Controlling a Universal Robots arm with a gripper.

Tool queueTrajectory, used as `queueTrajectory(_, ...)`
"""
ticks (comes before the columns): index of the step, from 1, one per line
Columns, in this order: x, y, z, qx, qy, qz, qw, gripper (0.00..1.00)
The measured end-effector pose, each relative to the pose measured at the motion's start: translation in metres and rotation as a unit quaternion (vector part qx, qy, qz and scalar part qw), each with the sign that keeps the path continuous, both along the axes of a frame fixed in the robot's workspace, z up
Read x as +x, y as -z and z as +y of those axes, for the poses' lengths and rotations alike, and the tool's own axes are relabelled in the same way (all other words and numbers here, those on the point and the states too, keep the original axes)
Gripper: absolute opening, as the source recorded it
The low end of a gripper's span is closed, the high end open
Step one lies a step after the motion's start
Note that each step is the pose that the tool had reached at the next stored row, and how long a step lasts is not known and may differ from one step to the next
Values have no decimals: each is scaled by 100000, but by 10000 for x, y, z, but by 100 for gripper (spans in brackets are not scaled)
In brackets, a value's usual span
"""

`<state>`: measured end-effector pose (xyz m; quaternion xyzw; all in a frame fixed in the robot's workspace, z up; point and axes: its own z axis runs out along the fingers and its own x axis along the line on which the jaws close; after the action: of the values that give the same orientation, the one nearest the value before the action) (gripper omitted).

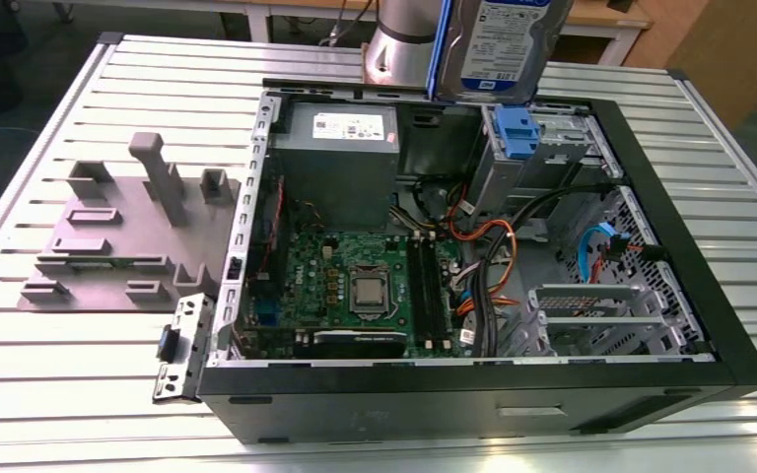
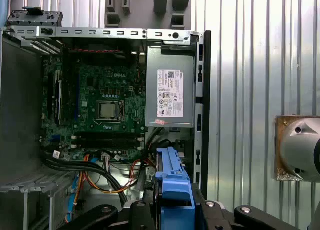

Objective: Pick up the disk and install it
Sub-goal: 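Pick up the disk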

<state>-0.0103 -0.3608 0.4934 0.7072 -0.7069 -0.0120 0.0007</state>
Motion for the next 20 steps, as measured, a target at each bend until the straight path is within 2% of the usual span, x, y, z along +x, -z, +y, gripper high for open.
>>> queueTrajectory(3, 33, 0, 0, 0, -5, -6, 100000, 36)
queueTrajectory(4, 22, 0, 0, -4, 12, -3, 100000, 36)
queueTrajectory(7, -80, 4, 1, 4, -3, 0, 100000, 36)
queueTrajectory(11, -107, 4, -1, 0, -2, -2, 100000, 36)
queueTrajectory(20, -107, 4, -27, 5, 2, -1, 100000, 36)
